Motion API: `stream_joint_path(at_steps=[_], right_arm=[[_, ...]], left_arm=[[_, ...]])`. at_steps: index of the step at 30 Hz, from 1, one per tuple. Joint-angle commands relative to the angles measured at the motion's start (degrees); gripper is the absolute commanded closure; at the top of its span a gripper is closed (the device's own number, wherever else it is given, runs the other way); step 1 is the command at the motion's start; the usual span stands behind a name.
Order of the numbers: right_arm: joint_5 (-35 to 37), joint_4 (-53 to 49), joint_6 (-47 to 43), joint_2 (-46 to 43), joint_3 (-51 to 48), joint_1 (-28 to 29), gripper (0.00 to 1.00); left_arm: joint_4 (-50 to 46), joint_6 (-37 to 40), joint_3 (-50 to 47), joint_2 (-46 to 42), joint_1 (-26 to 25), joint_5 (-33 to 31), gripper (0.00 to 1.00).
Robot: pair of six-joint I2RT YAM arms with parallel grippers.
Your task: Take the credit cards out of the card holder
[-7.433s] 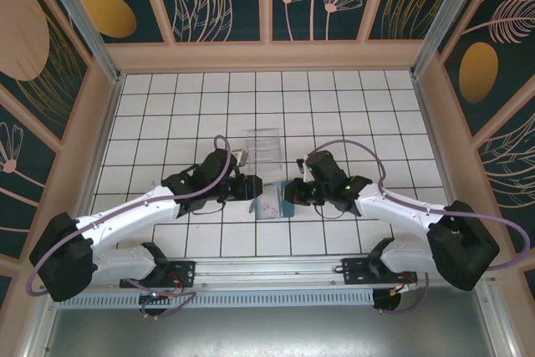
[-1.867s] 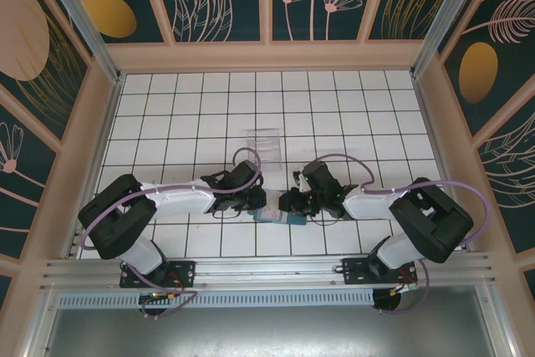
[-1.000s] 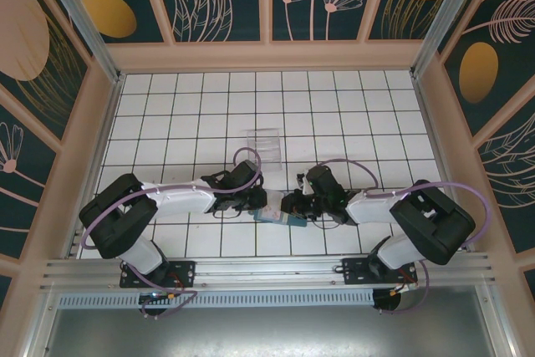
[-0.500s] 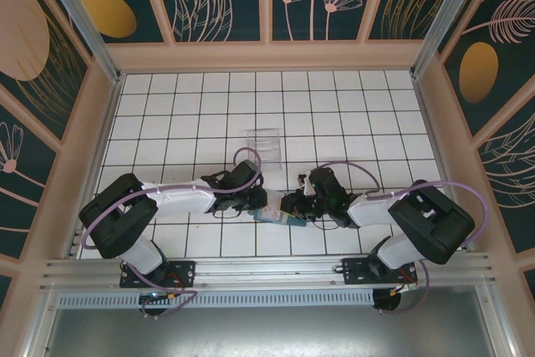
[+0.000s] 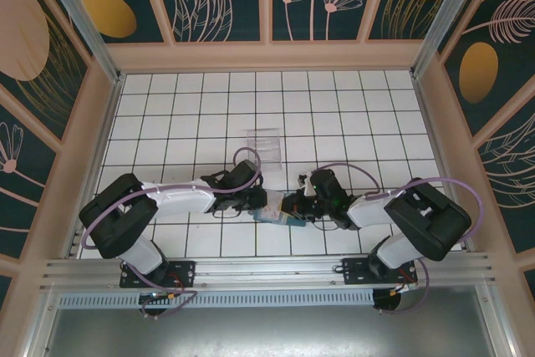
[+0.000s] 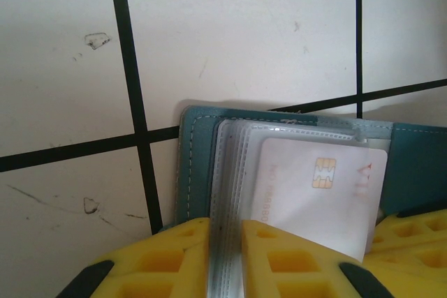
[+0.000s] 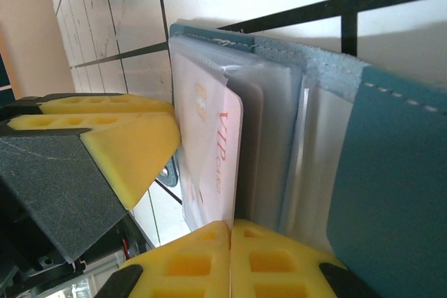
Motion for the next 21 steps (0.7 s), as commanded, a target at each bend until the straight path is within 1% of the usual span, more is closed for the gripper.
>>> stream_joint_path(at_steps=[1,14,21], right_arm=[[-0.21,-0.7,-1.05,-1.76,-0.02,-0.57,0.95],[-0.83,-9.19,-4.81,-6.03,-0.77,-3.46,0.95],[-0.2,-14.93,-7.17,-8.65,-0.21,-4.17,0.99]], left_arm=[[-5.16,0.91,-1.71,1.77,-0.49,0.52,0.81],[-7.48,1.21,-1.96,1.51,-0.5,-0.68,0.82],[-10.24,1.91,-1.6,1.94,-0.48,-2.45,0.82]])
